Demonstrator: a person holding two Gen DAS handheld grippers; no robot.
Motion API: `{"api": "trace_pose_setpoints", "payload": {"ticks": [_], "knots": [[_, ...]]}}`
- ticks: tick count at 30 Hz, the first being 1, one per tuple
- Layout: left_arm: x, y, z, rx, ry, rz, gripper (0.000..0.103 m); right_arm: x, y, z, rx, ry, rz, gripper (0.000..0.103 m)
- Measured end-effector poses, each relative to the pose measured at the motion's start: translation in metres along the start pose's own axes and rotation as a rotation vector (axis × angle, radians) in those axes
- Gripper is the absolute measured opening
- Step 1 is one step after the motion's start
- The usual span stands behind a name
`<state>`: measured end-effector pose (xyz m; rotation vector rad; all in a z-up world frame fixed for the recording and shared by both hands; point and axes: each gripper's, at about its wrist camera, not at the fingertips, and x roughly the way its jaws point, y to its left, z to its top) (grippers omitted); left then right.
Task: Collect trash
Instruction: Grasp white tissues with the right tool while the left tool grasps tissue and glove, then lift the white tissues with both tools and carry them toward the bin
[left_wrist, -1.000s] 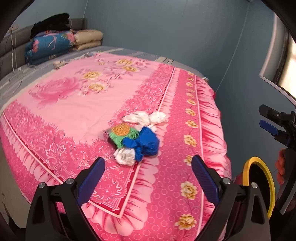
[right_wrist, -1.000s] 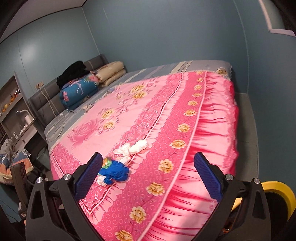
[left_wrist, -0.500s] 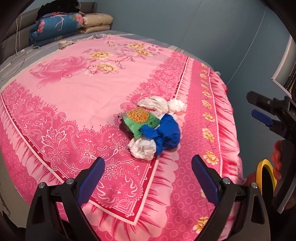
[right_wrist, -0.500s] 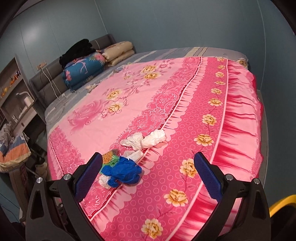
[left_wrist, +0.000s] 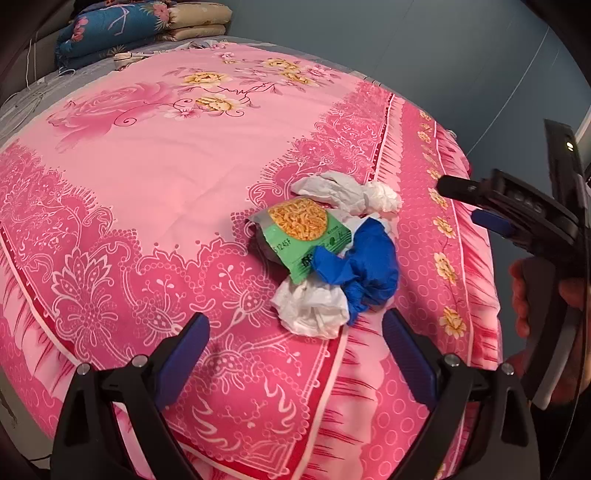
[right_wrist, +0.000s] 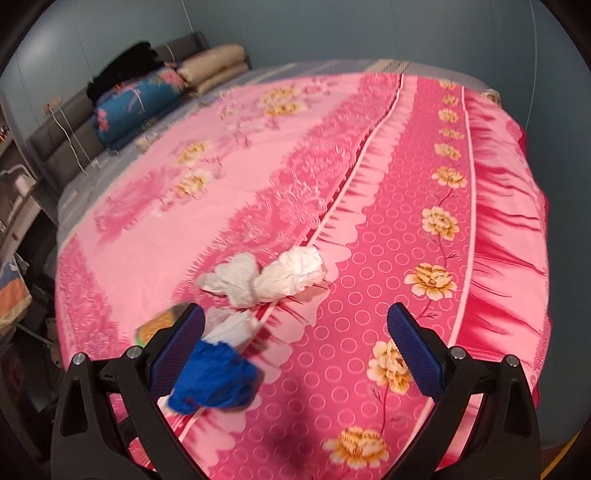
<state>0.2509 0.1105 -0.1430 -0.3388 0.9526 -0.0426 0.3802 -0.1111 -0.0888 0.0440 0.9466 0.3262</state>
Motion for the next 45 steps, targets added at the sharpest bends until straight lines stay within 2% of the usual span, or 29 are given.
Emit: {"api": "trace_pose_setpoints", "payload": {"ticks": [7, 14, 19, 20, 25, 27, 33, 38, 45], "knots": [[0.014, 0.006, 0.003, -0.003, 0.029, -0.021, 0.091, 0.054, 0.014, 0.009, -0.055, 0.062, -0.048, 0.095], [0.021, 0.005, 0.008, 0.010, 0.056, -0.043, 0.090, 0.076, 0.025, 0.011, -0.061, 0.080, -0.048, 0.095], [0.029, 0.000, 0.008, 0.049, 0.090, -0.055, 0.081, 0.085, 0.029, 0.013, -0.068, 0.086, -0.047, 0.094], [0.031, -0.002, 0.006, 0.057, 0.098, -0.055, 0.074, 0.087, 0.029, 0.013, -0.063, 0.087, -0.041, 0.094], [0.040, -0.010, 0.006, 0.097, 0.117, -0.057, 0.052, 0.101, 0.033, 0.012, -0.063, 0.119, -0.025, 0.079], [0.040, -0.010, 0.008, 0.098, 0.117, -0.066, 0.033, 0.107, 0.035, 0.011, -0.055, 0.132, -0.024, 0.066], [0.039, -0.011, 0.007, 0.101, 0.115, -0.086, 0.011, 0.117, 0.045, 0.009, -0.065, 0.143, -0.021, 0.040], [0.033, -0.011, 0.006, 0.100, 0.097, -0.102, 0.008, 0.115, 0.049, 0.009, -0.067, 0.135, -0.016, 0.030], [0.007, -0.006, -0.001, 0.090, 0.081, -0.127, 0.008, 0.092, 0.045, 0.012, -0.037, 0.090, 0.004, 0.028]]}}
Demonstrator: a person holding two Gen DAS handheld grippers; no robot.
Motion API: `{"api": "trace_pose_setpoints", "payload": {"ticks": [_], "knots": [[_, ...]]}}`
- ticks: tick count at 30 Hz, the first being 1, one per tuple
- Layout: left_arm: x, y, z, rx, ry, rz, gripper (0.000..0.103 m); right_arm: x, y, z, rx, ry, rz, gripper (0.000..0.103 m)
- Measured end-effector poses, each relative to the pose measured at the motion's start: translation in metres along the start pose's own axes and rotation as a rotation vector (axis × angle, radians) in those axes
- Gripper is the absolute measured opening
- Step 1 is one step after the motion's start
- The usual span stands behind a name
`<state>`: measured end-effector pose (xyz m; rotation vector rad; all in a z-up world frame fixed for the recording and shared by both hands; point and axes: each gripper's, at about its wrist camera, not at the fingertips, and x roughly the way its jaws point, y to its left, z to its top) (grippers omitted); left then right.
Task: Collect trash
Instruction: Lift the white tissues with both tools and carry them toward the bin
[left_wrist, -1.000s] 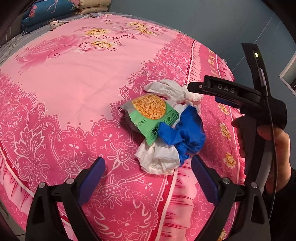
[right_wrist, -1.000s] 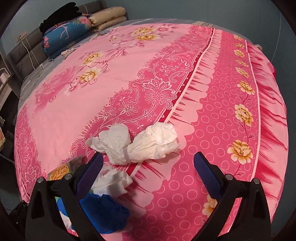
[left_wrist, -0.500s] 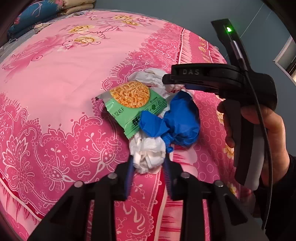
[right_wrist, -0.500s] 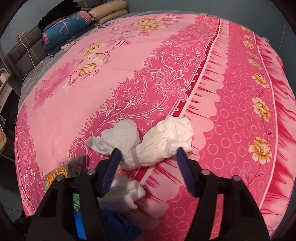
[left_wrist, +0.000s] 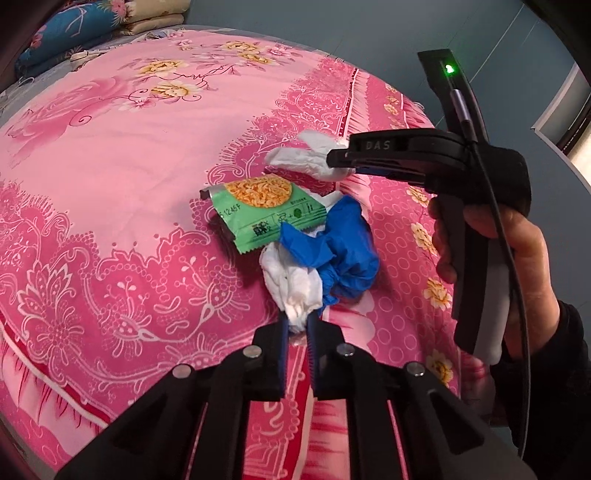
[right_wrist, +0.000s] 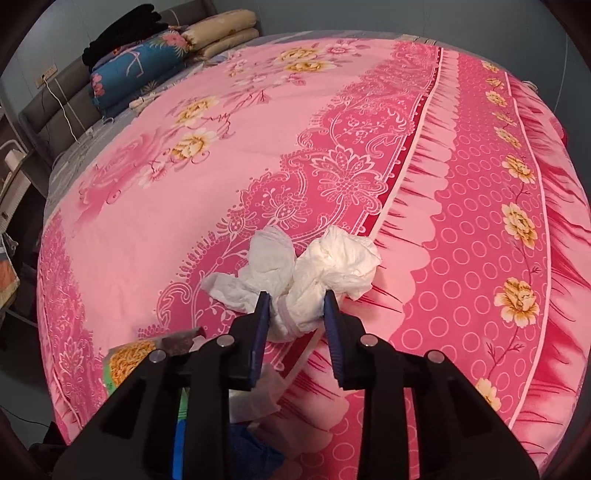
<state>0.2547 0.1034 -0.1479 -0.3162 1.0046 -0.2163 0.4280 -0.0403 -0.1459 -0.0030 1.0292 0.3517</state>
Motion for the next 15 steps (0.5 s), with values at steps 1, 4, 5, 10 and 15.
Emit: {"api": "trace_pose_setpoints", "payload": {"ticks": [1, 4, 5, 10, 15], "knots": [[-0.003, 0.001, -0.001, -0.003, -0.002, -0.004, 0.008, -0.003, -0.001, 0.001, 0.001, -0.002, 0.002, 0.028], [-0.016, 0.001, -0.007, -0.005, -0.015, -0.018, 0.008, -0.016, -0.004, 0.000, 0.018, -0.012, 0.016, 0.028], [-0.022, 0.001, -0.009, -0.004, -0.023, -0.020, 0.008, -0.019, -0.005, 0.000, 0.020, -0.013, 0.019, 0.028], [-0.048, 0.004, -0.019, -0.013, -0.057, -0.028, 0.008, -0.038, -0.006, -0.006, 0.023, -0.028, 0.041, 0.028], [-0.083, 0.005, -0.029, -0.007, -0.119, -0.022, 0.008, -0.058, -0.007, -0.015, 0.028, -0.049, 0.061, 0.028]]}}
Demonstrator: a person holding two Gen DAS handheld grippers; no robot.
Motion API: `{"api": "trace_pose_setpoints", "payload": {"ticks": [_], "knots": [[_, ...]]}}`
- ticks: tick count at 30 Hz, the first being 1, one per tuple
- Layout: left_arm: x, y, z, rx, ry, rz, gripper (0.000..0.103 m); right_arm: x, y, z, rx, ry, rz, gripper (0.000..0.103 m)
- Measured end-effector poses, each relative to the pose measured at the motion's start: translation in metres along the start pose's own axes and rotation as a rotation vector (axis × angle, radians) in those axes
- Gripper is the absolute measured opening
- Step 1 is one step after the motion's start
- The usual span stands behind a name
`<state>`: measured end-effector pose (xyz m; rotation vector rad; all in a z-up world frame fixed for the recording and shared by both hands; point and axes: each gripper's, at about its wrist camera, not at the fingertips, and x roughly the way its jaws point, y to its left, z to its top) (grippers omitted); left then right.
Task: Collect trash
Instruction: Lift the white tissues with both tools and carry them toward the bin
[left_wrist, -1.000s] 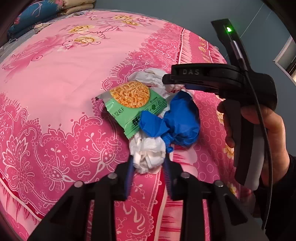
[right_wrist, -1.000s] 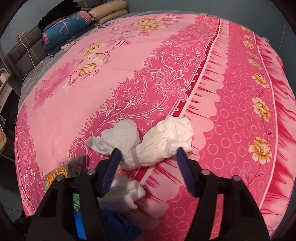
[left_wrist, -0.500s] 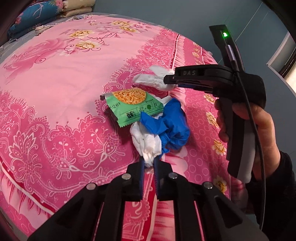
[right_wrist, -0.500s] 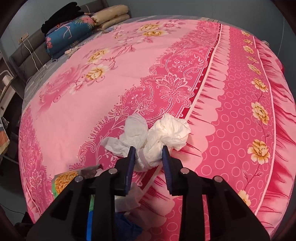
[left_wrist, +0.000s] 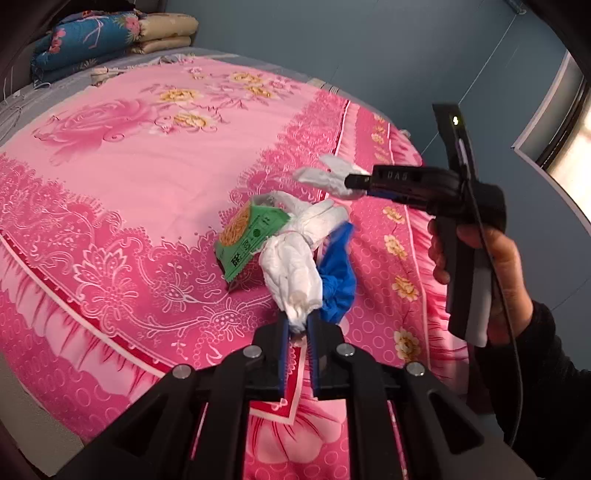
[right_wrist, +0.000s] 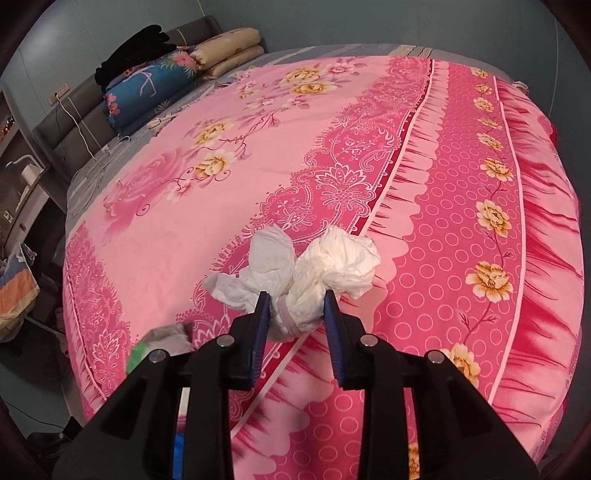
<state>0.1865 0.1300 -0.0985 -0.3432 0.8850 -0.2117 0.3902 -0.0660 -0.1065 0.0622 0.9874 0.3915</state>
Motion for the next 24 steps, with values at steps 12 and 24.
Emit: {"api": "trace_pose_setpoints", "payload": {"ticks": [12, 24], "knots": [[-0.040, -0.005, -0.012, 0.078, -0.044, 0.075, 0.008, -0.036, 0.003, -0.018, -0.014, -0.018, 0.027, 0.028], [-0.081, 0.008, -0.012, 0.025, -0.143, 0.093, 0.008, -0.082, 0.008, -0.033, -0.034, -0.077, 0.041, 0.028]]}}
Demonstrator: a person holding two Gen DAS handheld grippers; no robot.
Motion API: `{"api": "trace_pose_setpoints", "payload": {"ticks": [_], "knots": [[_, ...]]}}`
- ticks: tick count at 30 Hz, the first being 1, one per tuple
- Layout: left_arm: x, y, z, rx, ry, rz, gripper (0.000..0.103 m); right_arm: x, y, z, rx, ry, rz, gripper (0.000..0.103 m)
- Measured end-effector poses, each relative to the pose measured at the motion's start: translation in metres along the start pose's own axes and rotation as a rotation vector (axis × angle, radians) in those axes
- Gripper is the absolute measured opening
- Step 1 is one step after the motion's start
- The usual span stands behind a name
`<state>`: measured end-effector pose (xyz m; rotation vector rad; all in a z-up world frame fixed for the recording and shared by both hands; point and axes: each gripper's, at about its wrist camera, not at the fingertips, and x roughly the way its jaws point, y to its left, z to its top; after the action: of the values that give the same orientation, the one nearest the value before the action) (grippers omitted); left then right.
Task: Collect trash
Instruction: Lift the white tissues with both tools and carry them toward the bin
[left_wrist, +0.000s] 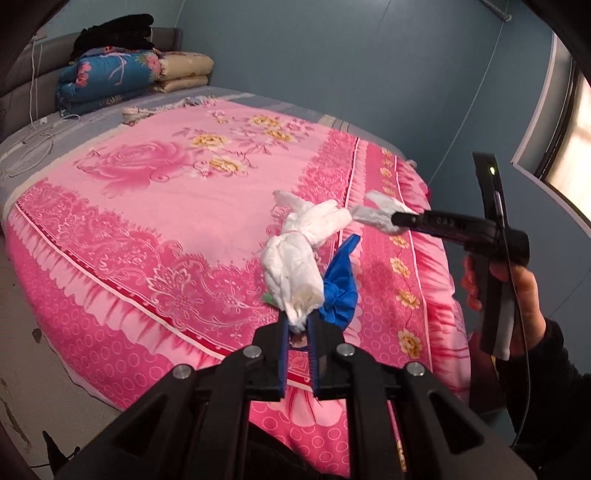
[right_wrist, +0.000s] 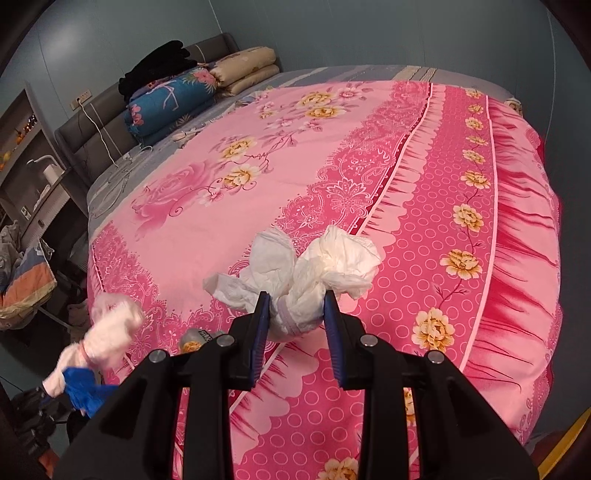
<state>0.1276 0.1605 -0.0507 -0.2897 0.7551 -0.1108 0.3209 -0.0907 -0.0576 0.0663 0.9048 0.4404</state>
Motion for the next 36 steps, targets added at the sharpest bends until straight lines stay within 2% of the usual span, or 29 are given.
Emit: {"api": "trace_pose_setpoints", "payload": {"ticks": [9, 20, 36], "knots": [[-0.031, 0.010, 0.008, -0.030, -0.074, 0.040, 0.008, -0.042, 0.004, -0.002, -0.020, -0.072, -0.002, 0.028], [-0.049, 0.004, 0.010, -0.018, -0.104, 0.081, 0.008, -0.071, 0.013, -0.002, -0.041, -0.112, 0.014, 0.028], [-0.061, -0.023, 0.012, 0.007, -0.119, 0.044, 0.009, -0.106, 0.003, -0.011, -0.032, -0.156, 0.032, 0.028]]}}
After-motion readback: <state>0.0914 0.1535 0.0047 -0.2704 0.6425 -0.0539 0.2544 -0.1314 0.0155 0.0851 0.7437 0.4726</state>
